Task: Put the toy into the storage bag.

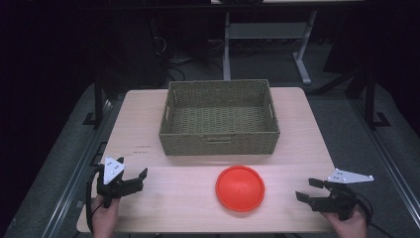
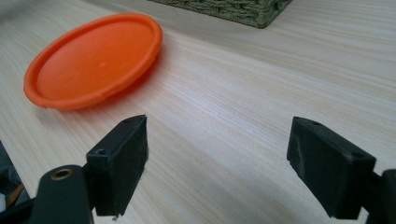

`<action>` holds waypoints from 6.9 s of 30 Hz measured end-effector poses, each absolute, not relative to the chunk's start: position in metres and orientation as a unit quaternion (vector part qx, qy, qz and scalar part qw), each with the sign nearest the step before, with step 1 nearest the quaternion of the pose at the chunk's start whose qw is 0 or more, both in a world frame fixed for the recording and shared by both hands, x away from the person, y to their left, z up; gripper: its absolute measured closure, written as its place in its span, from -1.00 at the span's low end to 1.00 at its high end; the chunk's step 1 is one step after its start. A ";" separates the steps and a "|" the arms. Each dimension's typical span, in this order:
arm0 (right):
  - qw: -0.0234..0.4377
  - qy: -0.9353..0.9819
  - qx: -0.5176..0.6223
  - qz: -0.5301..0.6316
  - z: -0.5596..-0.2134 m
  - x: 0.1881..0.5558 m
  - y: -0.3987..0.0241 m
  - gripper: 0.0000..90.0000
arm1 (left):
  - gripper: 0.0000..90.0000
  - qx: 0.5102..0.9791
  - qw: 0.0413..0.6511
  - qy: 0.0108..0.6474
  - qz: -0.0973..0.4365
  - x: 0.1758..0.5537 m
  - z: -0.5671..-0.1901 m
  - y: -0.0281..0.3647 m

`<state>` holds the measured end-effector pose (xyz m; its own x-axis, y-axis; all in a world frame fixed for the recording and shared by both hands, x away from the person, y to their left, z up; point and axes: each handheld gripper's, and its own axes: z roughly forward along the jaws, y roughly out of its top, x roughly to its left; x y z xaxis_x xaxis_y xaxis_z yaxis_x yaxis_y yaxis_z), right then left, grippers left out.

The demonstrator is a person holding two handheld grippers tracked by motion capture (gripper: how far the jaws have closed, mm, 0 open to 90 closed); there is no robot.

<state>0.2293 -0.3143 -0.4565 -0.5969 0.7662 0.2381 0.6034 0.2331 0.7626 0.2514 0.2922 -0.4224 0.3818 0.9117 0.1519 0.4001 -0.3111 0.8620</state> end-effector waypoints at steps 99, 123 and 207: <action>-0.011 0.871 0.373 0.319 -0.450 0.324 -0.183 0.18 | -0.71 0.743 0.379 0.435 0.340 0.250 -0.421 0.288; -0.046 0.872 0.363 0.325 -0.452 0.333 -0.186 0.54 | -0.71 0.740 0.383 0.436 0.340 0.250 -0.421 0.288; 0.015 0.878 0.313 0.363 -0.285 0.348 -0.154 0.82 | -0.71 0.731 0.386 0.446 0.343 0.249 -0.420 0.293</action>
